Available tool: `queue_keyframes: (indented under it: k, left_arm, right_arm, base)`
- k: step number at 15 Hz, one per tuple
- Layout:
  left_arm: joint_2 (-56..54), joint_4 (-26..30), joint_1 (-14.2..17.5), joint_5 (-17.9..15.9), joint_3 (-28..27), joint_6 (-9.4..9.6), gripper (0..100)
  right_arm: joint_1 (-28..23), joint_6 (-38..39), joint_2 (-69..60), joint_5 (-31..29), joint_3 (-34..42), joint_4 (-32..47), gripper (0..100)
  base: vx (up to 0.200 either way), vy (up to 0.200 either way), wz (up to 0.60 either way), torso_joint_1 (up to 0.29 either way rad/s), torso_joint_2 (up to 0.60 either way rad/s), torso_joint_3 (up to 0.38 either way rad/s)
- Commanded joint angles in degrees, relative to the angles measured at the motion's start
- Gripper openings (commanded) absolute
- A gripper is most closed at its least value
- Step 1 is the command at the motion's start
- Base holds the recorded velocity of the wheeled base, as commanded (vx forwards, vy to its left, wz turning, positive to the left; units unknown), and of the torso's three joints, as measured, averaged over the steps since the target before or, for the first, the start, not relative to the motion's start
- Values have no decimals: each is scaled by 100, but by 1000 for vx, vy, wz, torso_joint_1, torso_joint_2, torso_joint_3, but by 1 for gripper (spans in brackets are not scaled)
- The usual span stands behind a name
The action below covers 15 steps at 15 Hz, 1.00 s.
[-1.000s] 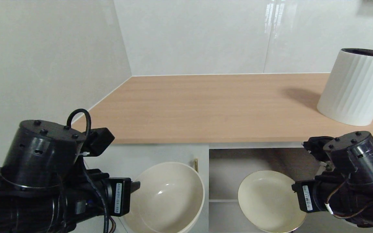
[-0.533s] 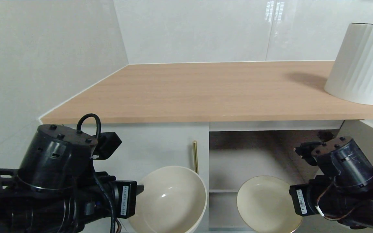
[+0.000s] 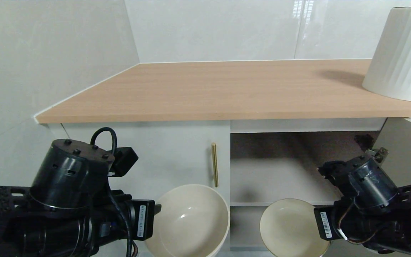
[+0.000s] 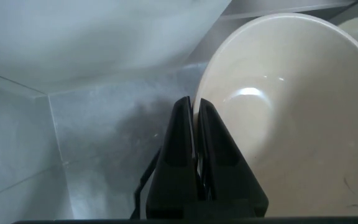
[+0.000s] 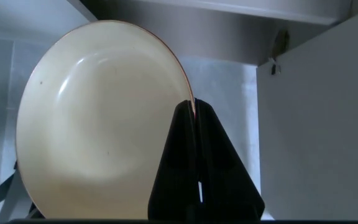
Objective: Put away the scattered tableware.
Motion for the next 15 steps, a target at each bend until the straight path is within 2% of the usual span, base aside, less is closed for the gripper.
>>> queue_keyframes:
  k: [1, 3, 4, 8, 12, 13, 15]
  left_arm:
    - [10, -7, -2, 4, 3, 1, 0]
    - [2, -7, -2, 4, 3, 1, 0]
    - [19, -7, -2, 4, 3, 1, 0]
    - [28, -95, -2, 12, -6, 28, 0]
    - [-51, -323, 6, 30, -24, 63, 0]
    - [-42, -315, 6, 39, -24, 168, 0]
    - [-25, -323, 6, 39, -24, 204, 0]
  right_arm:
    - [2, 15, 94, 4, 5, 3, 0]
    - [2, 23, 111, 30, 58, 3, 0]
    - [2, 15, 287, 241, 128, -41, 0]
    - [-95, 23, 1078, 373, 480, -1350, 0]
    - [-139, 6, 1228, 373, 480, -2027, 0]
    - [-191, -3, 1535, 338, 436, -2361, 0]
    - [-446, -82, 1975, 329, 322, -2730, 0]
  base:
    - [0, 0, -600, -7, 7, 17]
    - [0, 0, 0, 0, 0, 0]
    - [0, 0, 0, 0, 0, 0]
    - [0, 0, 0, 0, 0, 0]
    - [0, 0, 0, 0, 0, 0]
    - [0, 0, 0, 0, 0, 0]
    - [0, 0, 0, 0, 0, 0]
